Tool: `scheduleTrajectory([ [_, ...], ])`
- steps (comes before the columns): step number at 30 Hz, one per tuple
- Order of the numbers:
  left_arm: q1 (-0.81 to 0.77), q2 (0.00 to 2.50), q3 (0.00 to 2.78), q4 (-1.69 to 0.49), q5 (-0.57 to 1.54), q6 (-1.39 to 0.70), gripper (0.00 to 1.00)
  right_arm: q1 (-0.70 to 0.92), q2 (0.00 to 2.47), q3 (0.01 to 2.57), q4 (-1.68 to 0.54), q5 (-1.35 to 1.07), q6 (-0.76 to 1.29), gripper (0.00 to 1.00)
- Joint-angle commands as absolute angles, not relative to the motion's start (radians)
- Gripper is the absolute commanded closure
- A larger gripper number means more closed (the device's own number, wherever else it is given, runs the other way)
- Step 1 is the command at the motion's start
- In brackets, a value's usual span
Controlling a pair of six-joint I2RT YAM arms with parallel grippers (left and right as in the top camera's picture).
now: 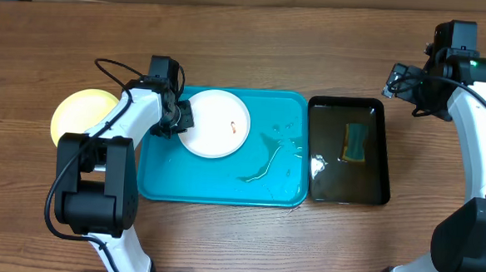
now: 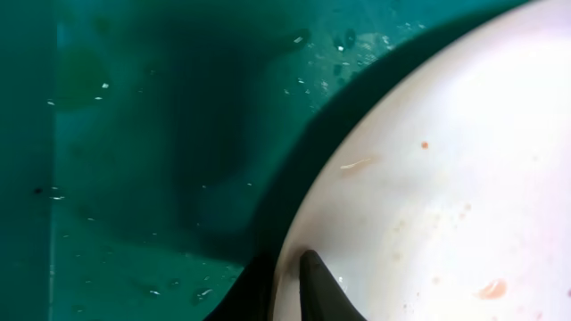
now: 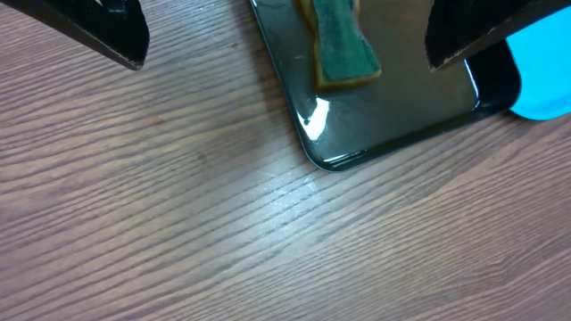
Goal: Clean dirty plates on tray and stack at the side
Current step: 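Reach the right gripper down toward the sponge in the black tray, then grasp the sponge with the right gripper and rub it in the water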
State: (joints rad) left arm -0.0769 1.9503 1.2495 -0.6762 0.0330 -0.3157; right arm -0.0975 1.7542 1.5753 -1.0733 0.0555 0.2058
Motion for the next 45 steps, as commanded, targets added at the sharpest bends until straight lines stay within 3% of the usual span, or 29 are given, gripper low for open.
scheduleTrajectory([
  [1, -0.081, 1.969, 1.213, -0.683, 0.144, -0.310, 0.91, -0.094, 1.743, 1.584, -1.056, -0.045, 0.213, 0.00],
  [6, -0.078, 1.969, 1.213, -0.664, 0.146, -0.310, 0.91, -0.092, 1.743, 1.583, -1.203, -0.313, 0.212, 0.02],
  [9, -0.078, 1.969, 1.213, -0.657, 0.147, -0.310, 0.90, -0.065, 1.743, 1.564, -1.288, -0.269, 0.208, 0.19],
  [12, -0.078, 1.969, 1.213, -0.655, 0.147, -0.310, 0.89, -0.019, 1.743, 1.514, -1.306, -0.140, 0.210, 0.25],
  [23, -0.079, 1.969, 1.213, -0.654, 0.147, -0.310, 0.86, 0.112, 1.745, 1.218, -0.964, 0.036, 0.213, 0.27],
  [37, -0.079, 1.969, 1.213, -0.653, 0.147, -0.310, 0.85, 0.111, 1.747, 0.979, -0.658, -0.016, 0.213, 0.32],
  [38, -0.079, 1.969, 1.213, -0.653, 0.147, -0.310, 0.85, 0.111, 1.747, 0.973, -0.646, -0.016, 0.213, 0.37],
  [39, -0.079, 1.969, 1.213, -0.653, 0.147, -0.310, 0.85, 0.111, 1.747, 0.972, -0.638, -0.016, 0.213, 0.50],
  [40, -0.079, 1.969, 1.213, -0.653, 0.147, -0.310, 0.85, 0.111, 1.747, 0.972, -0.635, -0.017, 0.213, 0.54],
  [43, -0.079, 1.969, 1.213, -0.653, 0.147, -0.310, 0.85, 0.111, 1.747, 0.972, -0.619, -0.032, 0.213, 0.82],
  [45, -0.079, 1.969, 1.213, -0.653, 0.147, -0.310, 0.85, 0.111, 1.747, 0.972, -0.609, -0.044, 0.213, 0.84],
])
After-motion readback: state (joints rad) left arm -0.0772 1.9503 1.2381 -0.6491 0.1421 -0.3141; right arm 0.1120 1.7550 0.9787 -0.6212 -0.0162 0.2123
